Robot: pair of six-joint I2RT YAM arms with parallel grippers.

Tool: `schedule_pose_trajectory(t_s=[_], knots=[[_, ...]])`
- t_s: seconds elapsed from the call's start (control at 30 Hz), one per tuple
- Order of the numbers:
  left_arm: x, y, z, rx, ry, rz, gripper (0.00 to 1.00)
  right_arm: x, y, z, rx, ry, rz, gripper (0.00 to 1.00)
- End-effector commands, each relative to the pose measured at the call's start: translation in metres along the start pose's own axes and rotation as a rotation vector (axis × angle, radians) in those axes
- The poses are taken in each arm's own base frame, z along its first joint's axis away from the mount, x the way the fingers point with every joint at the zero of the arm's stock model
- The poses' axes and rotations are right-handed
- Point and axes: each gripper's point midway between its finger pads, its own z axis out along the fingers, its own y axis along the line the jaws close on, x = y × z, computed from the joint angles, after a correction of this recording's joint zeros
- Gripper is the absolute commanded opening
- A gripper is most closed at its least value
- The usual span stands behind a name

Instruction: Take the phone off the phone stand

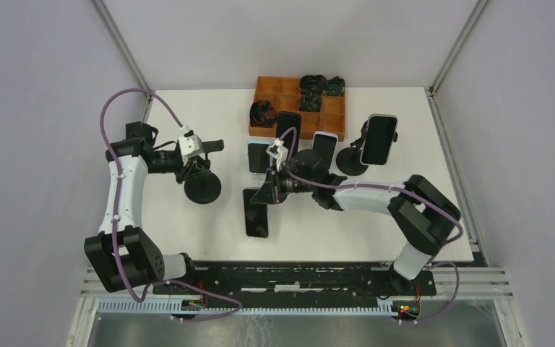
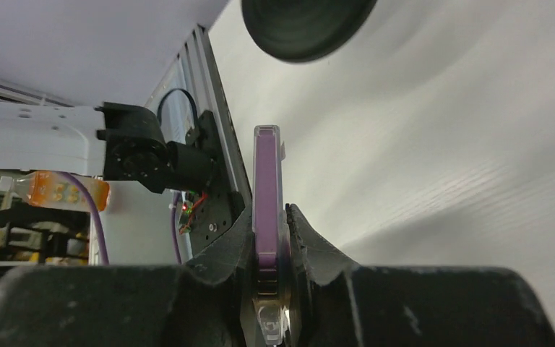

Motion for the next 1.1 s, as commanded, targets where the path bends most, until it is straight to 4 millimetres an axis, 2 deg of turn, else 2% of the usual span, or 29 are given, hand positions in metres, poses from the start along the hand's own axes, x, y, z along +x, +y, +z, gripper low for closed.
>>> schedule_pose_trajectory(t_s=[0.0, 0.07, 0.2, 0.47, 0.57, 0.63, 0.83, 1.0, 1.07], knots=[[-0.025, -0.003, -0.005, -0.029, -0.074, 0.025, 0.03, -0.019, 0.025, 0.040, -0.101, -0.024, 0.019, 0.00], [-0.025, -0.002, -0.007, -0.042, -0.068, 0.032, 0.04, -0.011, 0.022, 0.058, -0.112, 0.004, 0.061, 0.00], [-0.027, -0.002, -0.007, -0.049, -0.073, 0.038, 0.04, 0.002, 0.012, 0.081, -0.106, 0.021, 0.128, 0.00], [-0.027, -0.004, -0.003, -0.031, -0.104, 0.029, 0.04, 0.030, -0.027, 0.102, 0.004, 0.030, 0.203, 0.00], [-0.028, -0.005, -0.003, -0.027, -0.115, 0.028, 0.04, 0.040, -0.036, 0.107, 0.029, 0.045, 0.214, 0.05], [-0.028, -0.005, -0.002, -0.026, -0.119, 0.032, 0.04, 0.045, -0.044, 0.108, 0.056, 0.050, 0.218, 0.13], [-0.027, -0.004, 0.001, -0.013, -0.134, 0.031, 0.04, 0.050, -0.066, 0.099, 0.188, 0.055, 0.177, 0.65], [-0.021, -0.002, 0.005, 0.002, -0.141, 0.018, 0.03, 0.040, -0.084, 0.078, 0.360, 0.033, 0.095, 0.98], [-0.019, 0.001, 0.007, 0.006, -0.145, 0.011, 0.03, 0.029, -0.085, 0.067, 0.409, 0.006, 0.057, 0.98]])
